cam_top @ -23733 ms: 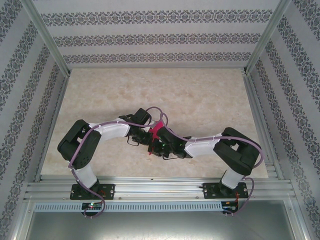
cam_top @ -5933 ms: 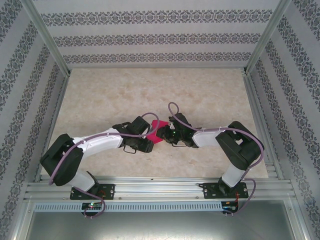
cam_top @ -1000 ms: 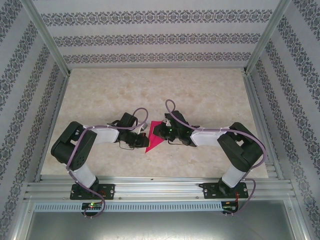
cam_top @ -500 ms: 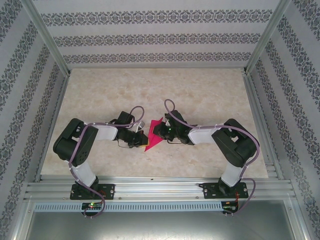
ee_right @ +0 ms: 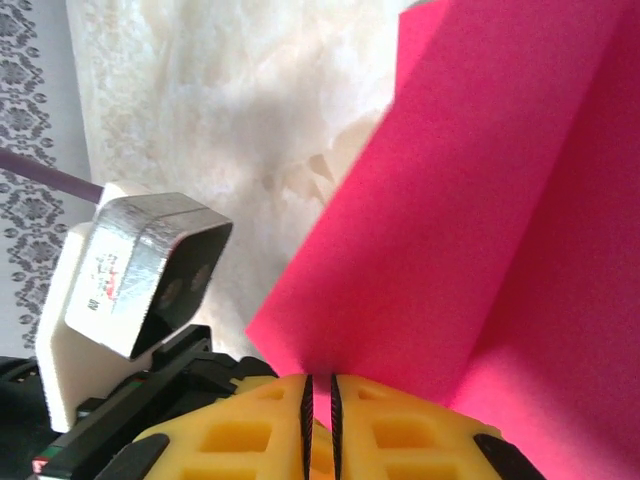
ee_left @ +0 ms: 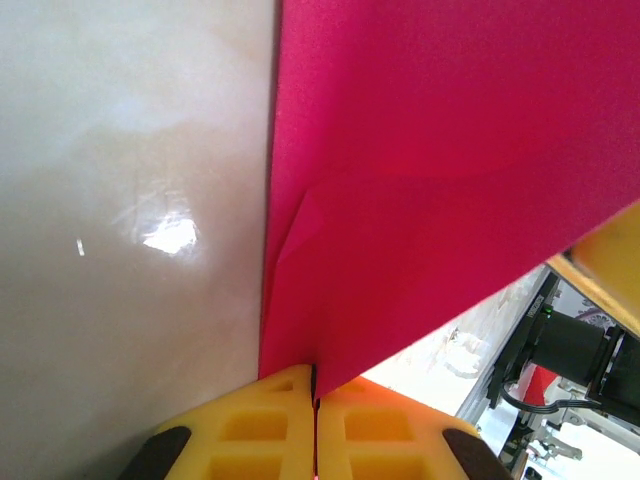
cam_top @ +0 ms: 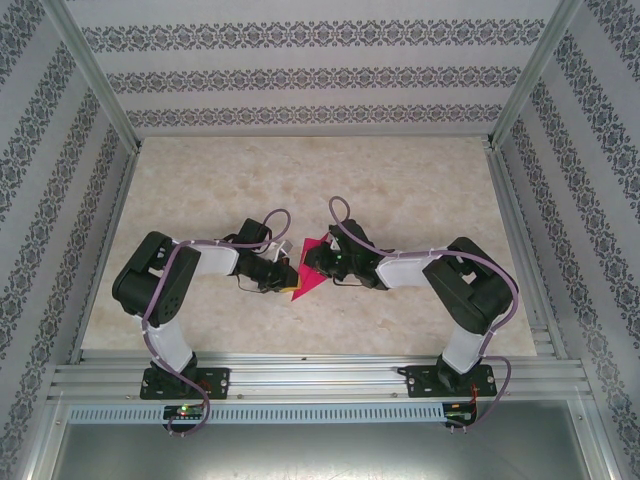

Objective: Fold a paper plane with a square sheet of paper (pick it up from the middle)
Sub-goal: Fourth fold the wing at the center of the table.

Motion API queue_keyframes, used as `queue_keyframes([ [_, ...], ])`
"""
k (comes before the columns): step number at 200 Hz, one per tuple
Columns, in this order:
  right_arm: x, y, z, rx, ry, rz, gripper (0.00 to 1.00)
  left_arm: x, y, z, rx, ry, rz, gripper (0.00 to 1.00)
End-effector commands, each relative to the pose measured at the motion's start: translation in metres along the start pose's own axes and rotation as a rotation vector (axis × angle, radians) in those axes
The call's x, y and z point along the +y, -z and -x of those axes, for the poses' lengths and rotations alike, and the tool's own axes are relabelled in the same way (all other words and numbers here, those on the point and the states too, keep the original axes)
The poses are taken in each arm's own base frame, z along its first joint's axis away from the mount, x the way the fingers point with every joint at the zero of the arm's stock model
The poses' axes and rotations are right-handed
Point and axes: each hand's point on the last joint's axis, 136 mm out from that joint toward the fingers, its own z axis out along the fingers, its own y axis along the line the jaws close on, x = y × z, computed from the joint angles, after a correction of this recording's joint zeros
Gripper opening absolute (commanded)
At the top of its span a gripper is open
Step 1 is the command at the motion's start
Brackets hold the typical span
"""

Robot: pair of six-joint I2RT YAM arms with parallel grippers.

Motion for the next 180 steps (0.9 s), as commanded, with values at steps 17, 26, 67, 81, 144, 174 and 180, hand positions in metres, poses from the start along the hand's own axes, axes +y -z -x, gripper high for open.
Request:
queue_keyframes([
  [17, 0.030, 0.000, 0.002, -0.009, 0.027, 0.083, 0.15, 0.003, 0.002, -0.002, 0.022, 0.010, 0.005, 0.08],
  [26, 0.026, -0.003, 0.001, -0.006, 0.023, 0.071, 0.16, 0.003, 0.002, -0.002, 0.022, 0.009, 0.005, 0.08],
  [67, -0.011, -0.012, 0.001, -0.025, -0.031, -0.022, 0.16, -0.002, 0.006, 0.000, 0.020, 0.001, 0.006, 0.08],
  [81, -0.024, -0.012, 0.005, -0.040, -0.060, -0.037, 0.16, -0.002, 0.006, 0.000, 0.024, 0.005, 0.004, 0.09],
  [144, -0.036, -0.008, 0.005, -0.047, -0.069, -0.066, 0.16, -0.004, 0.006, -0.004, 0.053, 0.003, -0.001, 0.09],
  [174, -0.027, 0.008, 0.006, -0.072, -0.039, -0.059, 0.18, -0.007, 0.005, -0.003, 0.066, 0.002, -0.014, 0.09],
  [180, -0.024, 0.012, 0.006, -0.080, -0.029, -0.057, 0.18, -0.007, 0.004, -0.003, 0.069, 0.003, -0.015, 0.09],
])
